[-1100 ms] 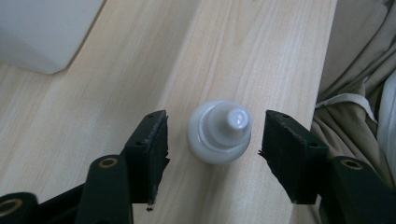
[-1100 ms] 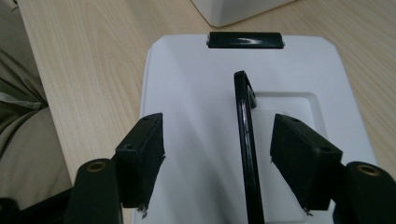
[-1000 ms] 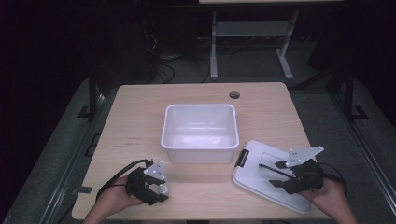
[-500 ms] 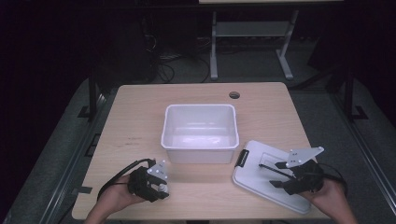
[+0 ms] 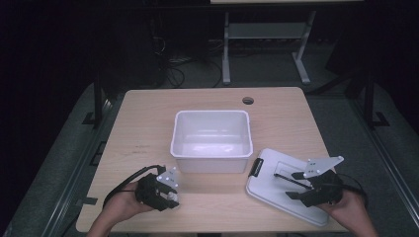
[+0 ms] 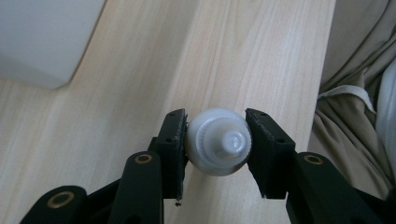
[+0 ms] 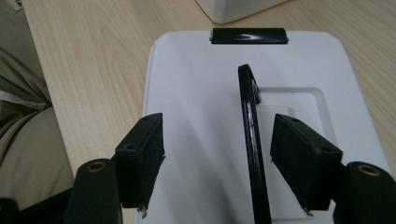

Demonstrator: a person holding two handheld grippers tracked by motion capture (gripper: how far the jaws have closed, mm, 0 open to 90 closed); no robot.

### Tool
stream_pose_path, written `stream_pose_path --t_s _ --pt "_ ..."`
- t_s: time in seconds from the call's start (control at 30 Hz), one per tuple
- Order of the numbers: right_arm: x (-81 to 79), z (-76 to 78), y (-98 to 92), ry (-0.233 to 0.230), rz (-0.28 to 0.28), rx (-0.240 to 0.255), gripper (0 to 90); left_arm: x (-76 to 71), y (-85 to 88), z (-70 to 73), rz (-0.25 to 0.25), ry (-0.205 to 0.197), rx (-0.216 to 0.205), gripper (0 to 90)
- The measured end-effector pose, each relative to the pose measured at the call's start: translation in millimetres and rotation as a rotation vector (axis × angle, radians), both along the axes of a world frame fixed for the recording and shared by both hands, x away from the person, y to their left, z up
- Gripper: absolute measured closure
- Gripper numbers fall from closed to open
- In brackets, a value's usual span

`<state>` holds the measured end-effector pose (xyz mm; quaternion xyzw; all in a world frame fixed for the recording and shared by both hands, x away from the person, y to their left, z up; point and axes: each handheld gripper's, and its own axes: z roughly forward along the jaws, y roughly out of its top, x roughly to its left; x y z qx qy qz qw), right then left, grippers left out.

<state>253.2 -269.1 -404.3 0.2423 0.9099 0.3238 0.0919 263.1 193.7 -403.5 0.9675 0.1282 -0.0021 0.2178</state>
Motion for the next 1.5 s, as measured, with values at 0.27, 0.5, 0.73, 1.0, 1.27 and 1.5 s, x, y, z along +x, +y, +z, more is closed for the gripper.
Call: stream_pose_path --t_s 0.27,0.5,0.73,1.0,1.27,1.5 --pt "-0.3 1.1 -2.0 0.002 -0.007 0.007 34.2 3.4 4.0 23.1 -0.002 -0.025 0.007 59.7" --pt "-1.9 0.3 -1.8 0.009 -0.005 0.011 34.2 6.4 7.7 47.6 0.0 -0.038 -0.003 59.7" --pt "-3.9 1.5 -3.4 0.011 -0.01 0.008 34.2 10.1 5.7 70.6 -0.005 -0.053 0.003 59.7" --pt "-7.1 4.6 -5.0 0.015 -0.016 0.001 33.6 18.4 2.5 97.6 -0.006 -0.069 -0.002 59.7" --pt "-6.1 3.6 -3.1 0.028 -0.014 0.008 33.2 31.0 1.9 116.0 0.007 -0.081 -0.03 59.7" --pt "-5.5 3.5 -1.3 0.036 -0.016 0.008 33.1 42.2 -0.4 124.9 0.008 -0.092 -0.043 59.7"
